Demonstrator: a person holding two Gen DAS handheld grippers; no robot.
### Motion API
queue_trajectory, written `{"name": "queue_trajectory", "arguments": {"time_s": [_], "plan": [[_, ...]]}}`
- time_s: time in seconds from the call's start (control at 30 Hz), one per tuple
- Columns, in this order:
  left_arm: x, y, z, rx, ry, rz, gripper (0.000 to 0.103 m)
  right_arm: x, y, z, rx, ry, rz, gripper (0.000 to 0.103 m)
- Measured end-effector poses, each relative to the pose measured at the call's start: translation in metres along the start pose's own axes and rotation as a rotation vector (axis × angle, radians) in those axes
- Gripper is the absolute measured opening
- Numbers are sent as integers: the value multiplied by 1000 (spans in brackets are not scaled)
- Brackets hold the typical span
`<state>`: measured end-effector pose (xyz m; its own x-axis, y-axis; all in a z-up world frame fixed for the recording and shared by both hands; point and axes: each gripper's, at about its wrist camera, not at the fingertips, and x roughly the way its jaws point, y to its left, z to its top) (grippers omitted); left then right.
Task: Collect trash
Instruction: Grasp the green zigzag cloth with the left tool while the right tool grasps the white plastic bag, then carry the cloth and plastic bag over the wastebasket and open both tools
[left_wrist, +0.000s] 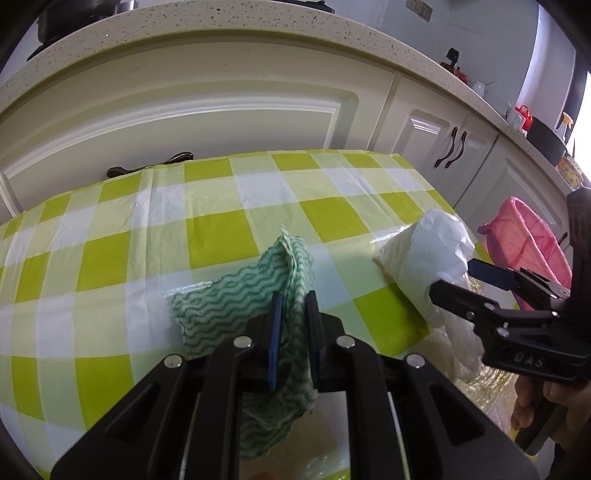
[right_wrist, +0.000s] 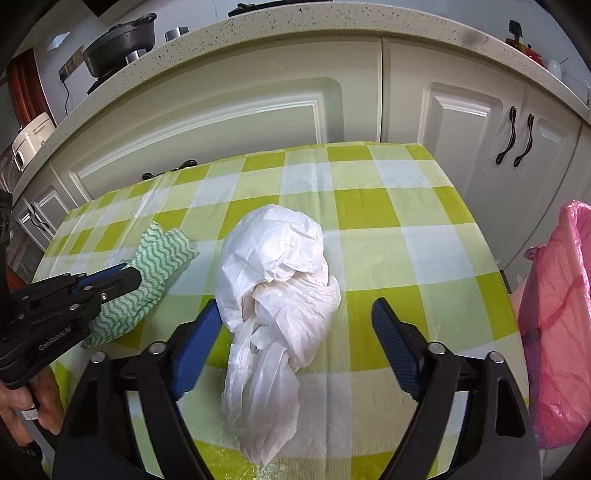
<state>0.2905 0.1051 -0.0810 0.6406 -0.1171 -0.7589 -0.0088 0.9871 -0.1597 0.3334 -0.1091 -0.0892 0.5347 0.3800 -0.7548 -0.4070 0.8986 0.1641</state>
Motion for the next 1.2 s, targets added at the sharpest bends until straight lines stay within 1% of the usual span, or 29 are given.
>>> {"name": "queue_trajectory", "arguments": {"time_s": [0.17,0.23,0.27,0.37,0.47,0.63,0.83,1.0,1.2], "plan": [[0,2,0,-2,-3,-9,9,9,4,1,-13,17,4,60],[0,3,-1,-5,-3,-12,8,11,6,0,-20,23,8,58],[0,3,-1,-5,-4,-14,6,12,6,-1,-21,26,11,53],[0,2,-1,-4,-5,-21,5,13,6,-2,-26,21,18,45],[-1,0,-1,-1,-7,-23,5,10,4,-2,-28,18,22,41],[-6,-3,0,6,-17,-27,5,3,-2,-5,-22,4,15,38],[-16,-11,2,17,-32,-31,5,-16,-8,-9,-8,-29,5,38],[-26,-25,4,34,-47,-37,5,-40,-13,-13,8,-65,-3,38],[-42,-47,9,71,-76,-40,5,-74,-30,-18,40,-109,-27,38]]}}
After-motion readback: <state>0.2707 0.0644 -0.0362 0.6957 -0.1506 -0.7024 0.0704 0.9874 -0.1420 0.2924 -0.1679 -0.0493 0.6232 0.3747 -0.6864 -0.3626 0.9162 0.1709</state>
